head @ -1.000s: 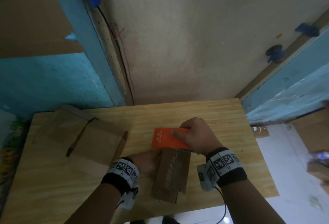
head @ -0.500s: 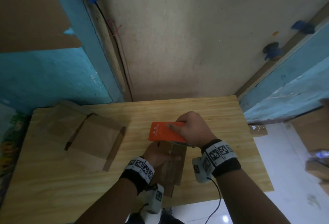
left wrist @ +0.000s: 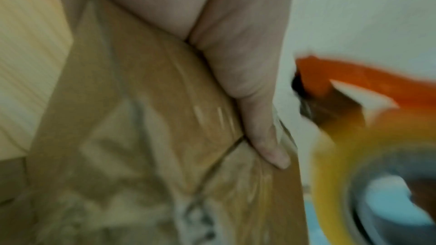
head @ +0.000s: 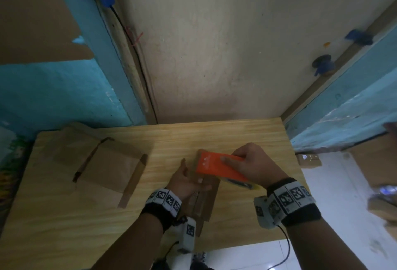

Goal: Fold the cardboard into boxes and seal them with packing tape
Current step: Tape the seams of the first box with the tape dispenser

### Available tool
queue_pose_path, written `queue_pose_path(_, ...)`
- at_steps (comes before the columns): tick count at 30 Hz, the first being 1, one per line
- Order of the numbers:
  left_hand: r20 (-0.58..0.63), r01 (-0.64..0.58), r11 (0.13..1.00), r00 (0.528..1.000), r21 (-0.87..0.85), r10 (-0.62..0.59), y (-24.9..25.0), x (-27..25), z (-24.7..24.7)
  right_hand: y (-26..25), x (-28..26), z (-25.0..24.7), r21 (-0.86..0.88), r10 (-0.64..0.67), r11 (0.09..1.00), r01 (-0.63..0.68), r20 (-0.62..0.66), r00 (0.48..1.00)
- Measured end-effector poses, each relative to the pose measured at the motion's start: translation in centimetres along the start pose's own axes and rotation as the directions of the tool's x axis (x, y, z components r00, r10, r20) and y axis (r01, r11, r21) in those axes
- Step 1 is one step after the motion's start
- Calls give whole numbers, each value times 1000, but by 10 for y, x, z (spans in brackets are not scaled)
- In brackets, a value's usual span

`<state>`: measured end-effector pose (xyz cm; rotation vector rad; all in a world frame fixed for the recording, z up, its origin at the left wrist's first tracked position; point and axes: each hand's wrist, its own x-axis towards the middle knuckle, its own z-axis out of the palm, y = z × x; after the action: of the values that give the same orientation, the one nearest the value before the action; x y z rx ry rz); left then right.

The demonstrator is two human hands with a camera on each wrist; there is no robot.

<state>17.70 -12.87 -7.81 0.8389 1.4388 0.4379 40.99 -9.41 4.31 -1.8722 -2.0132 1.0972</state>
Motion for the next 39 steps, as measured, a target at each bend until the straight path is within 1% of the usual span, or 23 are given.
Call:
queue_pose_path(1,-22,8,1000,1000,12,-8,0,1,-6,10,-4,-6,19,39,999,-39,-18,999)
queue_pose_path(3,-23,12,999,1000,42,-11,1,2,-18,32,-15,-20,83,93,993,-89,-55,994)
queue_pose_path(5,-8,24,999,1000,43,-24,3,1,-22,48,-28,-27,110,116,988,-112,-38,992)
queue_pose_path(8,6,14,999,1000,30,-14,5,1,-19,64,-37,-16,188,160,970,-156,-6,987)
queue_pose_path(12,-1,20,999,1000,42,-20,4,-1,-19,78,-30,3,176,200,963,-203,40,979)
queue_pose_path(14,-4,10,999,1000,52,-9,5,-1,-20,82,-28,10,228,223,946,-232,66,973)
queue_pose_path(19,-3,2,998,1000,58,-2,5,-2,-21,85,-26,11,302,230,917,-260,133,964)
queue_pose_path(23,-6,-6,998,1000,57,6,7,-2,-21,90,-25,10,293,223,920,-259,153,963)
queue_pose_path(26,-4,-30,997,1000,65,31,7,0,-23,105,-28,7,254,291,911,-325,162,943)
queue_pose_path(28,0,-27,998,1000,63,27,6,0,-23,114,-33,8,244,337,897,-368,162,928)
queue_pose_path(30,6,-12,998,1000,58,12,7,1,-23,115,-33,12,221,353,895,-387,180,918)
queue_pose_path(33,4,-5,998,1000,57,5,4,2,-22,111,-25,20,118,381,904,-412,217,899)
queue_pose_path(35,5,-10,999,1000,48,10,5,1,-22,106,-16,22,44,409,903,-427,211,888)
queue_pose_path(39,20,-23,999,1000,47,22,6,1,-22,95,4,30,-170,404,910,-377,170,899)
